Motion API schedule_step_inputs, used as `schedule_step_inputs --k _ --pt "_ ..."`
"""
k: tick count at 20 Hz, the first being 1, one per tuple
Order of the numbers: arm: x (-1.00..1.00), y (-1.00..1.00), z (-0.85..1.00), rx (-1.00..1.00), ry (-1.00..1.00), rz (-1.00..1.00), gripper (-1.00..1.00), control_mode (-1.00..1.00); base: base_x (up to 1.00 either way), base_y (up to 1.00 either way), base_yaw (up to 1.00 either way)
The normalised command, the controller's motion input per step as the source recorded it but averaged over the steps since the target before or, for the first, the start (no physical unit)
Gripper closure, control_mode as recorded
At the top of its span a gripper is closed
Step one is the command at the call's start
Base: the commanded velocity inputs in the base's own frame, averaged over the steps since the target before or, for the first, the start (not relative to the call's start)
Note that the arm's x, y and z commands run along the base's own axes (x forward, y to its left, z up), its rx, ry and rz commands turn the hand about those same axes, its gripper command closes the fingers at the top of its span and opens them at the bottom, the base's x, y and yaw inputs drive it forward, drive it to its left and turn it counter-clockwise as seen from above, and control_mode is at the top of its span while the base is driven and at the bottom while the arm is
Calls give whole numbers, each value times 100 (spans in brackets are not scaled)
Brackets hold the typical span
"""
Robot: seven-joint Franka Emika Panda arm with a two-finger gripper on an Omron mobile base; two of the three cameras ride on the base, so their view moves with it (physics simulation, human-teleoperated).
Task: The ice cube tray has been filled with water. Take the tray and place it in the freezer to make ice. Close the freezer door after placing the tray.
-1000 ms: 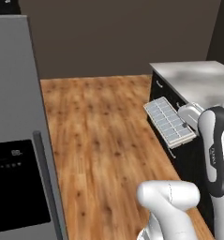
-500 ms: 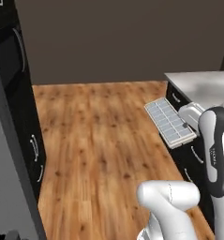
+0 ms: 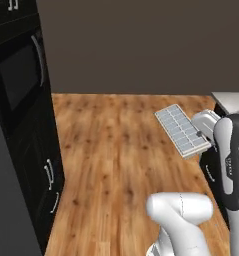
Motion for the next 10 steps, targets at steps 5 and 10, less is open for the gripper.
schedule_step_inputs --k 5,10 --pt "0 0 0 0 0 0 100 100 36 0 39" --pt "0 0 0 0 0 0 100 100 -7 4 52"
